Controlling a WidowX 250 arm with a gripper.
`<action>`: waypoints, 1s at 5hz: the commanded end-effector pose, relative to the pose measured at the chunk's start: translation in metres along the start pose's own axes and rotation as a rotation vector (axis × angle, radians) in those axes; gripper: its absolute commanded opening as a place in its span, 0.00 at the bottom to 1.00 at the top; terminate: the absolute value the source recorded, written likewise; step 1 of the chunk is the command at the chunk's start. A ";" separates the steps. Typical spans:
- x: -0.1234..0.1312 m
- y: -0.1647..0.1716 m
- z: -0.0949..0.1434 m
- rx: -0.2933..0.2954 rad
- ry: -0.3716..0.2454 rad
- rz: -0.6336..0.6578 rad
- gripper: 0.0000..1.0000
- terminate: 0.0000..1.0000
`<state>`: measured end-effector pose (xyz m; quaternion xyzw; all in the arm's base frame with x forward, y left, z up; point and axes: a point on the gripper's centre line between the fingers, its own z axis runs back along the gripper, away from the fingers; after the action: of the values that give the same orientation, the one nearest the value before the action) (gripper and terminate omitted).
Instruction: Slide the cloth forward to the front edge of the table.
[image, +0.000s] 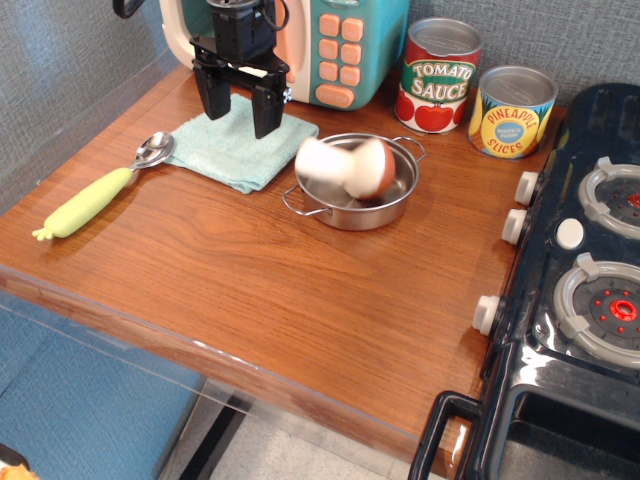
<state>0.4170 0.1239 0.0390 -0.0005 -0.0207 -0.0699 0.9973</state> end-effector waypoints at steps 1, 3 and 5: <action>0.003 0.014 0.023 0.030 -0.082 -0.029 1.00 0.00; -0.012 -0.005 -0.013 0.072 -0.020 -0.074 1.00 0.00; -0.069 0.003 -0.002 0.082 0.010 -0.065 1.00 0.00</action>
<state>0.3469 0.1265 0.0119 0.0283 0.0066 -0.1104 0.9935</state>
